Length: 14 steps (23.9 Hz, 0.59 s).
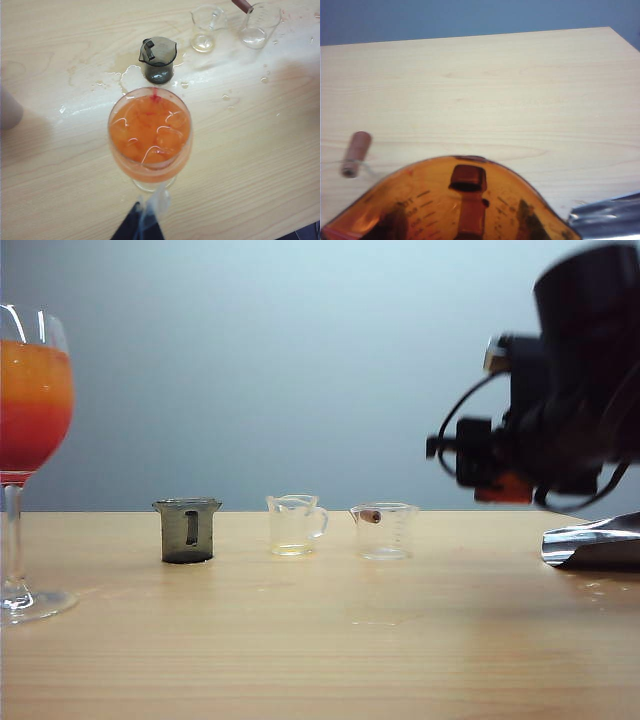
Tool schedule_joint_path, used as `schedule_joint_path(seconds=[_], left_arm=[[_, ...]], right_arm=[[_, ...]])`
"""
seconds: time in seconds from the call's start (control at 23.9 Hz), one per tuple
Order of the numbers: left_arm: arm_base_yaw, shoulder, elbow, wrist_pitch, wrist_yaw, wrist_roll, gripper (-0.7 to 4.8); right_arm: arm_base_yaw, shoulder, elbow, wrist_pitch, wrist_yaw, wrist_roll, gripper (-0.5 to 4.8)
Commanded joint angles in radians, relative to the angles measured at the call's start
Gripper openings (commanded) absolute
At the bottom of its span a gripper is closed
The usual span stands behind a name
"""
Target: Pick up the fourth measuring cup from the left, pour the grenadine inside into the goblet, and finally put the measuring cup back in its original place.
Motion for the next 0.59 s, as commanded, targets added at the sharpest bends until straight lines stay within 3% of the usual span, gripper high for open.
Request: schedule_joint_path(seconds=[0.04,0.25,0.59], left_arm=[[0.002,-0.003,0.003,0.005,0.003,0.0,-0.04],[0.002,-0.003,0.003,0.006,0.002,0.0,-0.04],[0.002,-0.003,0.003,0.005,-0.001,0.0,-0.04]], right_arm=[[-0.014,0.14,0.086,0.104,-0.028,-0.005,1.69],[-0.015,0.263,0.187,0.103,-0.034,-0.047,1.69],[-0.026,0.325,0.204,0.087,-0.008,-0.054,1.69]])
